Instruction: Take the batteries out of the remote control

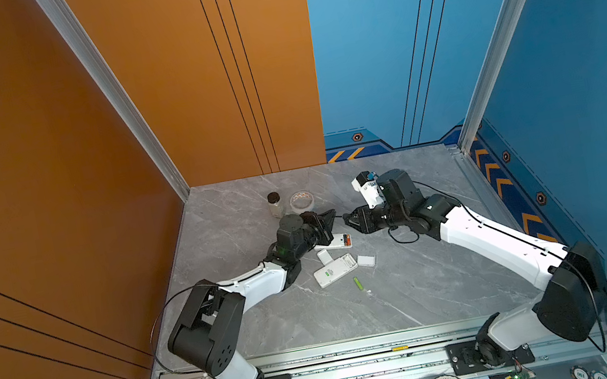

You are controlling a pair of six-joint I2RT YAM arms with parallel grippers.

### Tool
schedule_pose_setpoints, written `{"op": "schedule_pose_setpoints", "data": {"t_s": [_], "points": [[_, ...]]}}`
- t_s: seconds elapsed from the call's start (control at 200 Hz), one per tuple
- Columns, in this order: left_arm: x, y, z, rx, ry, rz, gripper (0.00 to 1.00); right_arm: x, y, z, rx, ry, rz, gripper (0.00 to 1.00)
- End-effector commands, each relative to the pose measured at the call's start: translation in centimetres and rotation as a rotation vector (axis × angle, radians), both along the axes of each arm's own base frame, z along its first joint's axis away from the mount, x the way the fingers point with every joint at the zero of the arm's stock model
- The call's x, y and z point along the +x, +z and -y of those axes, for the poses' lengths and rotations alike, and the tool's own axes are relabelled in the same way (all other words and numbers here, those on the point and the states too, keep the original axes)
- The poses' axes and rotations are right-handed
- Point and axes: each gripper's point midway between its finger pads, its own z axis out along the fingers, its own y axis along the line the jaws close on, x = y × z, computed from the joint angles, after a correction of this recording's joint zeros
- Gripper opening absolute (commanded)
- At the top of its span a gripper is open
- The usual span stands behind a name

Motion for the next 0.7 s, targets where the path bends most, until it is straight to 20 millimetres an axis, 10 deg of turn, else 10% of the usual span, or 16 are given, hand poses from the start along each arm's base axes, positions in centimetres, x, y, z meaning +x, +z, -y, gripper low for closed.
{"op": "schedule_pose_setpoints", "data": {"t_s": [0.0, 0.075, 0.15, 0.305, 0.696], "points": [[-0.4, 3.2, 0.4, -0.307, 0.027, -0.165, 0.00, -0.5, 0.8, -0.6, 0.039, 0.020, 0.007, 0.14], [-0.3, 3.2, 0.2, -0.293, 0.025, -0.140, 0.02, -0.5, 1.2, -0.5, 0.044, 0.012, -0.011, 0.03], [0.2, 3.5, 0.0, -0.265, 0.001, -0.108, 0.41, -0.7, 1.2, -0.1, 0.017, -0.003, -0.042, 0.00], [0.9, 2.5, -2.3, -0.137, -0.045, -0.099, 0.77, -1.5, 1.0, 2.0, -0.061, -0.075, -0.108, 0.00], [0.1, 0.6, -15.7, 0.517, -0.130, -0.068, 0.97, -2.9, 1.7, 6.2, -0.074, -0.279, -0.208, 0.00]]}}
